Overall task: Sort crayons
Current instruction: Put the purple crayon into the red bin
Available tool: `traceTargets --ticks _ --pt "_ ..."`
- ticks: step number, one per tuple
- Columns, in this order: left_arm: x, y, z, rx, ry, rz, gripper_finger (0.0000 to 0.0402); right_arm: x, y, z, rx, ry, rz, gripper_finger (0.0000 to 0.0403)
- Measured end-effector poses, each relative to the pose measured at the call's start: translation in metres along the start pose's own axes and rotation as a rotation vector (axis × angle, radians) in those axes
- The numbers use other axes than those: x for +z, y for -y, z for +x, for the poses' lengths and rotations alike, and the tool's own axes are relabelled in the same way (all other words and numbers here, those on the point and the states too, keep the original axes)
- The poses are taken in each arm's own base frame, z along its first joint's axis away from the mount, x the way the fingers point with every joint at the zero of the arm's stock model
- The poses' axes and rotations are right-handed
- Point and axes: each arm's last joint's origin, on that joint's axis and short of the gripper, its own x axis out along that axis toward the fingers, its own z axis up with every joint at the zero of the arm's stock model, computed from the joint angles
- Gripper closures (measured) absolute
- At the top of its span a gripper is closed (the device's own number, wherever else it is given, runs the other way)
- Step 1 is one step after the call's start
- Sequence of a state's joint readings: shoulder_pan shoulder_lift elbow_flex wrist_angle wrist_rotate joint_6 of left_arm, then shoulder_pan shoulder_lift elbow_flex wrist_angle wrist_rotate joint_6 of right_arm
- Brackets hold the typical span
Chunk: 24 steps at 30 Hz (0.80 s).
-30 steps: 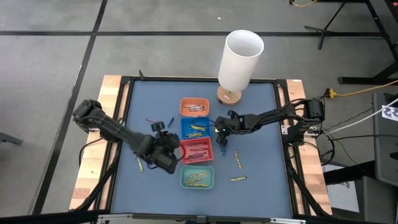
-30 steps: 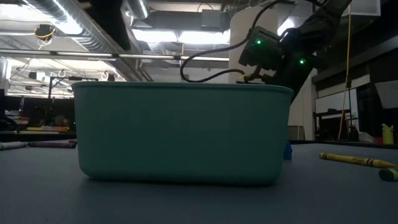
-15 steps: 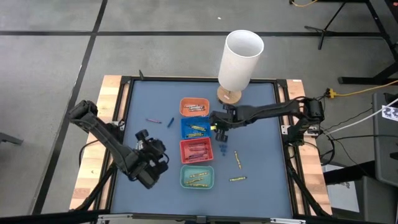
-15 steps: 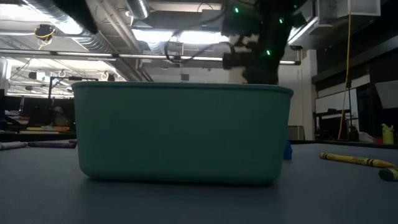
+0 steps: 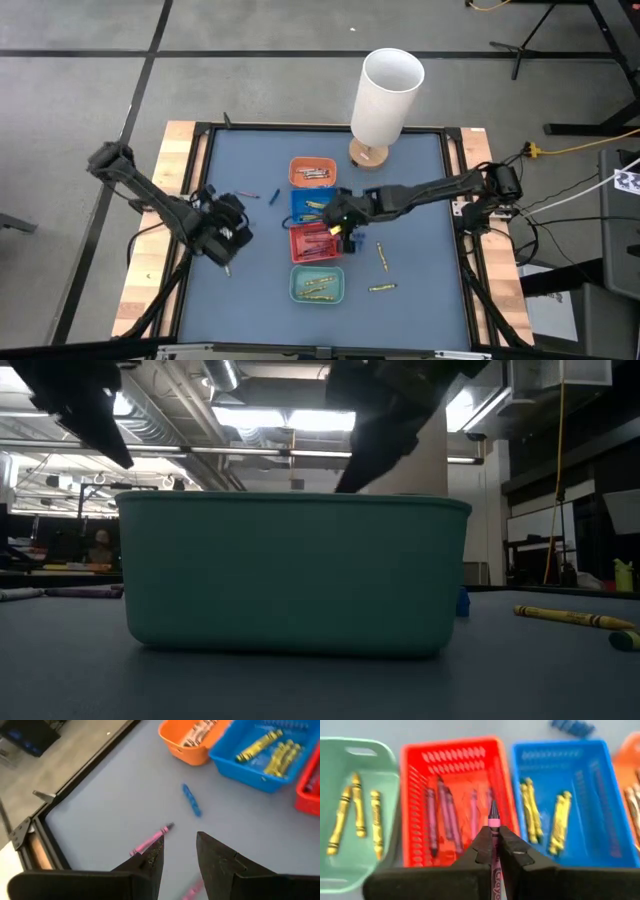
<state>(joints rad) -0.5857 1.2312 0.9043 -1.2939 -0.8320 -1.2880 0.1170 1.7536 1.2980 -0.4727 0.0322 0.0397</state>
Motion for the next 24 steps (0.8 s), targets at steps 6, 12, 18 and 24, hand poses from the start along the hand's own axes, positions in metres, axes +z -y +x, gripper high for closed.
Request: traceTargets --ticks 6,12,18,24 --pt "0.001 -0.028 0.021 -0.011 0.054 -0.087 0.0302 0.006 -0.018 0.021 0.030 0.089 -0.061 0.0391" --pt "0.015 -0.034 0.042 -0.004 0.042 -0.081 0.0302 0.007 -0.021 0.041 0.034 0.127 -0.058 0.0383" --pt "0.034 -0.045 0.065 -0.050 -0.057 0.002 0.0302 0.007 -0.021 0.051 0.034 0.145 -0.048 0.0375" --pt "0.042 -0.065 0.086 -0.143 -0.193 0.076 0.0302 0.007 -0.021 0.051 0.035 0.145 -0.047 0.0373"
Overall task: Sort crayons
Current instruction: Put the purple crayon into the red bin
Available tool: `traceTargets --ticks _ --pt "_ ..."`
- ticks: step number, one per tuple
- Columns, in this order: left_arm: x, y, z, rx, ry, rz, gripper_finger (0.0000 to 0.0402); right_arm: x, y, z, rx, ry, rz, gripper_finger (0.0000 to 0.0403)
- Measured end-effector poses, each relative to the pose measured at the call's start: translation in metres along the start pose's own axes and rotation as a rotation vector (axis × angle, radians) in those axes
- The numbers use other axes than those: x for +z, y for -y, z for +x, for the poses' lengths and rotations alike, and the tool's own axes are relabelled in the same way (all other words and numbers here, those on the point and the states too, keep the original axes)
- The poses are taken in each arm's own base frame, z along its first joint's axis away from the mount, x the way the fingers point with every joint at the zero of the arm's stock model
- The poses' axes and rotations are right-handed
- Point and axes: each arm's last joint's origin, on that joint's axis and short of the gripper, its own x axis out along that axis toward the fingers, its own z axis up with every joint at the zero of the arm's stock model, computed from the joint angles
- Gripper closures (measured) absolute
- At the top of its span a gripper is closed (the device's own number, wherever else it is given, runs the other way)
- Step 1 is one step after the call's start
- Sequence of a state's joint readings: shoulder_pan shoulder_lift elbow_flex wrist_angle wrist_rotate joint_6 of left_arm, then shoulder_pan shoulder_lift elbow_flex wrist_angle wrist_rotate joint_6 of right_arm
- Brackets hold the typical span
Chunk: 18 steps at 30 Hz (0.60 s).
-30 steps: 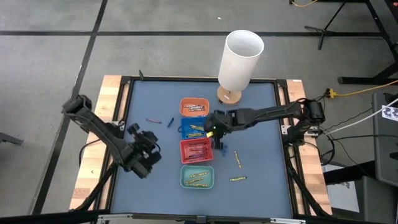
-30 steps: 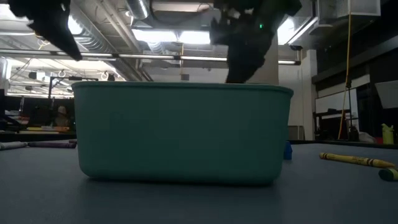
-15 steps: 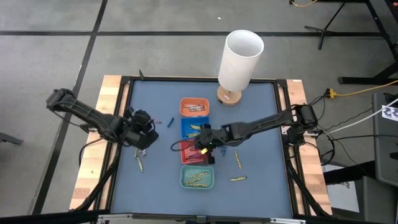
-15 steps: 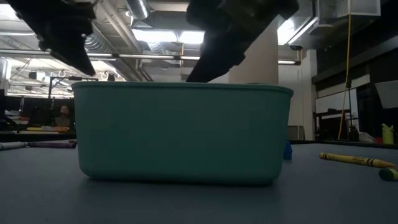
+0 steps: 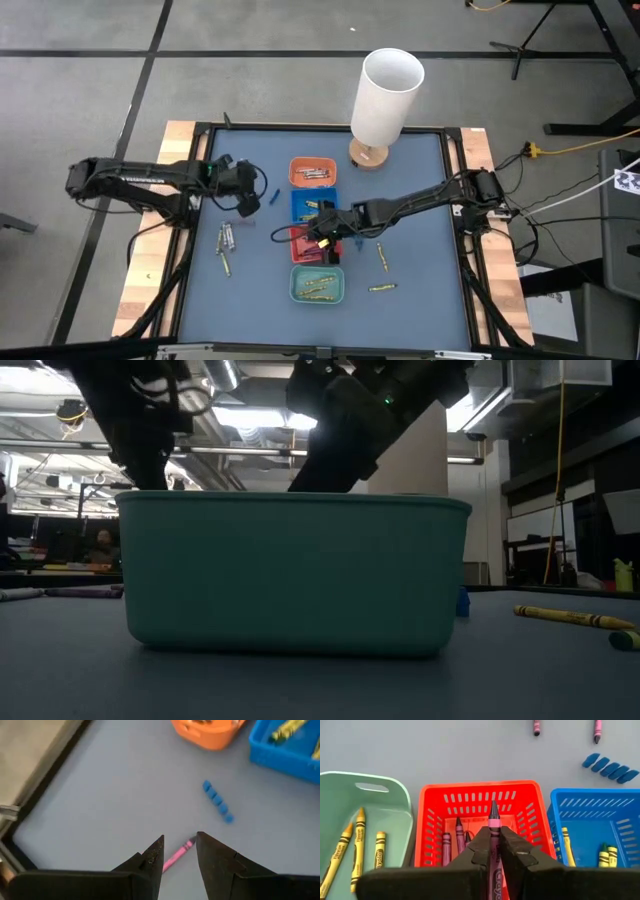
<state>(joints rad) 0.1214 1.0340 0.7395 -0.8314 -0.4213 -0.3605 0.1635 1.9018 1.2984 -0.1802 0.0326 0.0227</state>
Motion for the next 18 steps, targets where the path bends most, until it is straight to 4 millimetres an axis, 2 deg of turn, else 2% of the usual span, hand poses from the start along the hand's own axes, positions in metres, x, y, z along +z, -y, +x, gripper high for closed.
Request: traceTargets --ticks 9,18 --pt "0.007 -0.026 0.020 -0.098 -0.119 0.061 0.0301 0.000 0.000 0.000 0.000 0.000 -0.003 0.0372" --pt "0.008 -0.026 0.056 -0.185 -0.286 0.183 0.0302 0.000 0.000 0.000 0.000 0.001 -0.005 0.0372"
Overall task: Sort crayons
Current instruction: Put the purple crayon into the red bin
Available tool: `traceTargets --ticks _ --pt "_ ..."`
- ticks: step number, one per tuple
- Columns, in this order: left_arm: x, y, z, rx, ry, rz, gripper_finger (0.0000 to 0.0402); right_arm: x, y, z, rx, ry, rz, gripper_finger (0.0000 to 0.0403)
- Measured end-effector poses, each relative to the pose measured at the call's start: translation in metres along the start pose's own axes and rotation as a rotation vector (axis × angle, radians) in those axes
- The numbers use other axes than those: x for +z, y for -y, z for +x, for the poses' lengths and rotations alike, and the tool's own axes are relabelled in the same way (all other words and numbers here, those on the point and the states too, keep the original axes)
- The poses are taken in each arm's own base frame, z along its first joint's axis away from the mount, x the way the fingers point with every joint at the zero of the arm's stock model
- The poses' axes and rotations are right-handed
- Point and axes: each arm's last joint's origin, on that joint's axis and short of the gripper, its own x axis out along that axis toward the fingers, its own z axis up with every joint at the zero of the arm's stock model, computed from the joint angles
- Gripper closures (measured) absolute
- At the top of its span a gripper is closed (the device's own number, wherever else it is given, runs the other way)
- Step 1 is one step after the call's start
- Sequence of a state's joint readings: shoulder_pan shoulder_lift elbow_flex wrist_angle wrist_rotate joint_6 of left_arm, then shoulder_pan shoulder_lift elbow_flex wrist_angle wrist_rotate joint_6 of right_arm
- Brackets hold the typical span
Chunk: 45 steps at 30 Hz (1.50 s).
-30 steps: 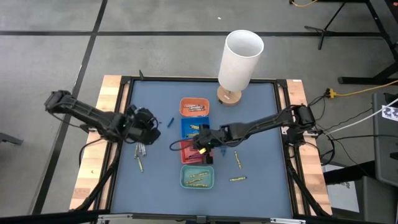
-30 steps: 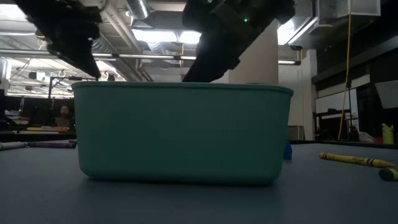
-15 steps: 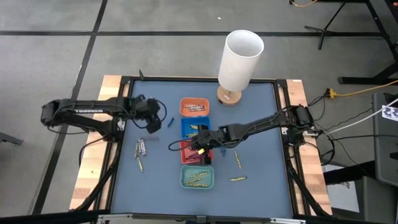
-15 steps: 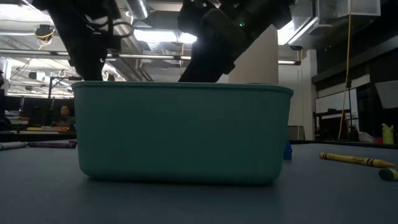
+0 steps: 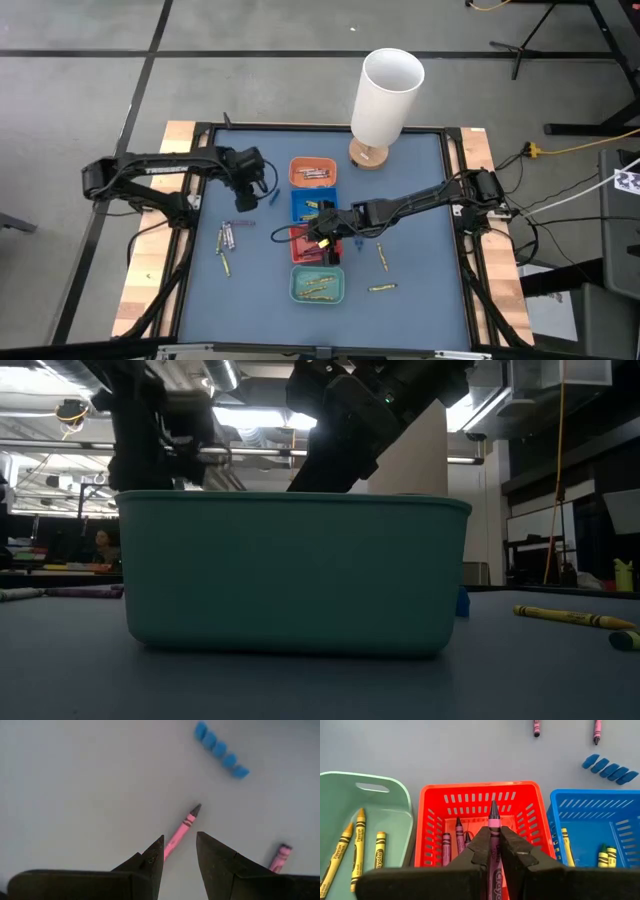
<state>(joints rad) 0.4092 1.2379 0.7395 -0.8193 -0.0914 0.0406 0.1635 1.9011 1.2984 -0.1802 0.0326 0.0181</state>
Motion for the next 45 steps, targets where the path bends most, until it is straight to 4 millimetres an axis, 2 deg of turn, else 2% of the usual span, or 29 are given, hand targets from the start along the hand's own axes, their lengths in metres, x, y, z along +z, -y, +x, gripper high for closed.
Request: traceTargets --ticks 6,11,17,25,33,38,45 --pt "0.004 0.001 0.023 -0.013 -0.112 0.079 0.0302 0.000 0.000 0.000 0.000 0.000 0.000 0.0367" --pt "0.007 0.002 0.036 -0.017 -0.152 0.117 0.0302 0.000 0.000 0.000 0.000 0.000 0.007 0.0318" --pt "0.012 0.002 0.044 -0.017 -0.136 0.176 0.0302 0.000 0.000 0.000 0.000 -0.001 0.008 0.0264" --pt "0.012 0.003 0.050 -0.034 -0.159 0.279 0.0302 -0.002 0.000 -0.007 -0.001 -0.050 0.002 0.0252" --pt "0.014 0.003 0.052 -0.036 -0.141 0.294 0.0302 0.012 -0.003 -0.045 -0.001 -0.157 -0.038 0.0252" --pt "0.013 0.005 0.057 -0.081 -0.157 0.294 0.0302 0.015 -0.010 -0.081 -0.024 -0.175 -0.063 0.0252" --pt "0.016 0.006 0.062 -0.085 -0.154 0.289 0.0302 0.010 -0.023 -0.133 -0.131 -0.223 -0.115 0.0252"
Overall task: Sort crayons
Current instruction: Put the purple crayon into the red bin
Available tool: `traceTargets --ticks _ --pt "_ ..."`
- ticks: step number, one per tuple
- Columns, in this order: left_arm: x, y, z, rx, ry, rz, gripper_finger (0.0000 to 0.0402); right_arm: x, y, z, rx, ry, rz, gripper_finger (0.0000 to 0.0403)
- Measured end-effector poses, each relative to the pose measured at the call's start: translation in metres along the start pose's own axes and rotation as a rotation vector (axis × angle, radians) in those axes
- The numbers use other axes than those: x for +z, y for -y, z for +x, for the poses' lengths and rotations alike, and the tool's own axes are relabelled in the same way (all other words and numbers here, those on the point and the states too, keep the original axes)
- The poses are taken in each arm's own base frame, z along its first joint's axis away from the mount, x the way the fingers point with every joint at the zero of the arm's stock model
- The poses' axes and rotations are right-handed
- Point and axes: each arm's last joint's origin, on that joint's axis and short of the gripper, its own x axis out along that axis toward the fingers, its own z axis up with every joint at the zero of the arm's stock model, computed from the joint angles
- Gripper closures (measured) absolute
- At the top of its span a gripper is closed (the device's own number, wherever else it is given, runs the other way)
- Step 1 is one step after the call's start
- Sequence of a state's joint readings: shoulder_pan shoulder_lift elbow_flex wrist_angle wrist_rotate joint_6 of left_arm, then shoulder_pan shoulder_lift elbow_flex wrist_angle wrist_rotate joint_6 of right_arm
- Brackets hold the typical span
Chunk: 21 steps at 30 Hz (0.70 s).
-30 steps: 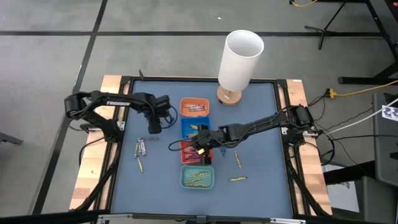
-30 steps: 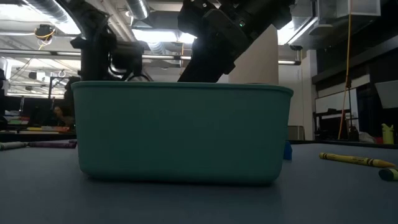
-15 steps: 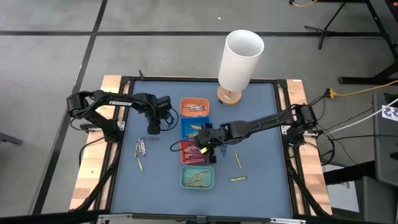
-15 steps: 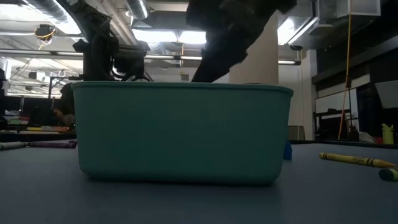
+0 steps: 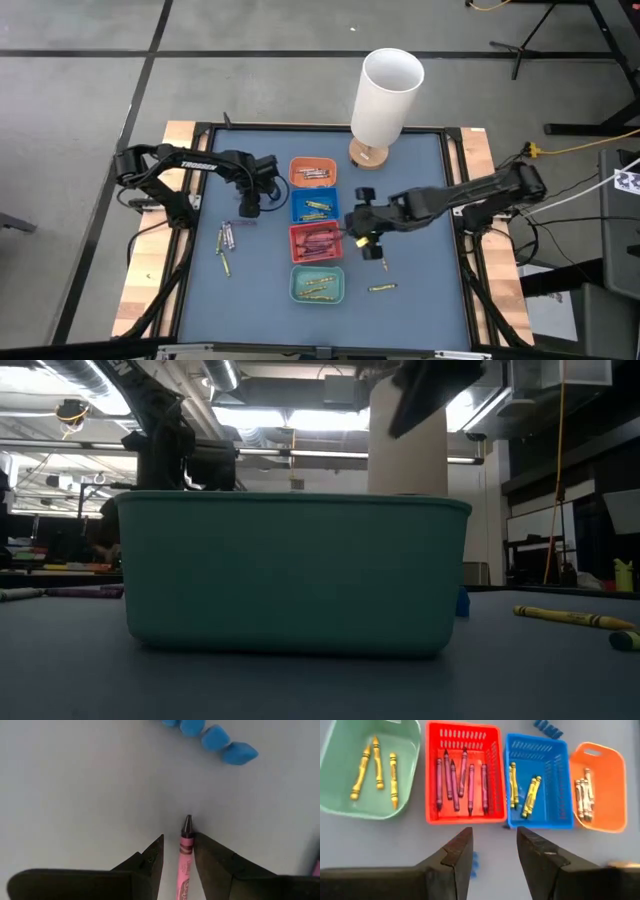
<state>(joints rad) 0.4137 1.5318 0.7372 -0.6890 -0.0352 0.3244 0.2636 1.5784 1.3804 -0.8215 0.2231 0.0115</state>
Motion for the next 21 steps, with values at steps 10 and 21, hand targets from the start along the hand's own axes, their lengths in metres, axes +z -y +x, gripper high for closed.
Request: traceTargets --ticks 10,21 --pt "0.000 0.001 0.001 -0.003 -0.003 0.004 0.0344 -0.058 -0.007 -0.016 -0.026 -0.021 0.091 0.0252" --pt "0.000 0.001 0.001 -0.003 -0.004 -0.002 0.0389 -0.119 -0.010 0.010 -0.029 0.020 0.228 0.0252"
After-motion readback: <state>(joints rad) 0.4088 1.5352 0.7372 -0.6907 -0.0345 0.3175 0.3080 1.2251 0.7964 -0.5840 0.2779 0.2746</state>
